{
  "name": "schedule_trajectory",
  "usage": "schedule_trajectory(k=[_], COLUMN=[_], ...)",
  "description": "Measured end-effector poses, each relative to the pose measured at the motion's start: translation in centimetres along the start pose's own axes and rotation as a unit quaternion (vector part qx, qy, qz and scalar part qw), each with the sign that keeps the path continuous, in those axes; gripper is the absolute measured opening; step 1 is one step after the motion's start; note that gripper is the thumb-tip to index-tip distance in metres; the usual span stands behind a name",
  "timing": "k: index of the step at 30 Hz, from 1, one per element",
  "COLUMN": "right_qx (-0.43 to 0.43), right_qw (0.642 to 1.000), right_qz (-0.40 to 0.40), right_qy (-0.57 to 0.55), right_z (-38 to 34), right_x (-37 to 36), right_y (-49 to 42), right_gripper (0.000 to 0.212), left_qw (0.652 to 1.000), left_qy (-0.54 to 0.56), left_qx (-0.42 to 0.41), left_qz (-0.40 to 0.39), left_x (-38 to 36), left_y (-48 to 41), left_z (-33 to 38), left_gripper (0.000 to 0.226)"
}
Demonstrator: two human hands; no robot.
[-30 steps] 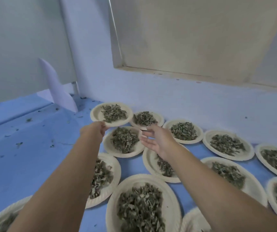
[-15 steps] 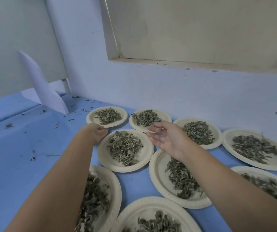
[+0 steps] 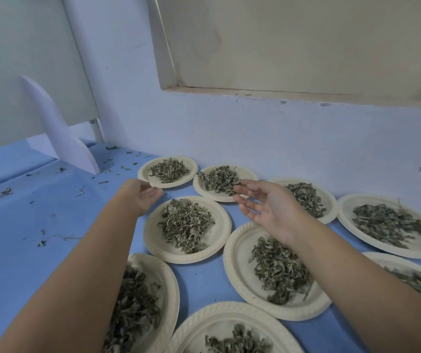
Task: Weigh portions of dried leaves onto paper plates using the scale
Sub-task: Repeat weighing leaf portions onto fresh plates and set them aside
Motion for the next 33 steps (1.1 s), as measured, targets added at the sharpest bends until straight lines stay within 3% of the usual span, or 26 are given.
schedule_trajectory(k=[9,13,21,27,33], right_qx=[-0.001,-0.004,0.006,0.058,0.166], right_qw=[1.000,0.999,0.998,0.994,0.969], right_qz=[0.023,0.030,0.063,0.079,0.115], right_qy=[0.001,-0.009,0.008,0.053,0.143], right_z=[-0.6,-1.5,-4.5,-6.2,-6.2], right_x=[1.4,1.6,4.9,10.5,16.0], right_y=[2.8,6.1,17.3,27.2,36.8], right_gripper=[0.011,0.012,0.019,0.017,0.015], left_qw=[0.997,0.991,0.981,0.979,0.965], left_qy=[0.025,-0.022,-0.081,-0.042,-0.030], left_qx=[-0.015,0.001,0.022,0.014,0.003], left_qz=[-0.068,-0.129,-0.174,-0.200,-0.260], left_x=[-1.6,-3.7,-6.8,-9.2,-10.4], left_y=[3.7,8.7,21.5,32.4,43.4], left_z=[-0.4,-1.9,-6.9,-12.5,-19.2], left_gripper=[0.034,0.030,0.020,0.024,0.029])
Point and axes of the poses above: each hand's wrist, its own y-axis away from the middle knuckle, its own x-axis out of the back of the hand, z = x × y, the point moved 1 cm from there along -y, towards the middle knuckle, and after that the axes turned 7 degrees about y, right-handed, at the moved point
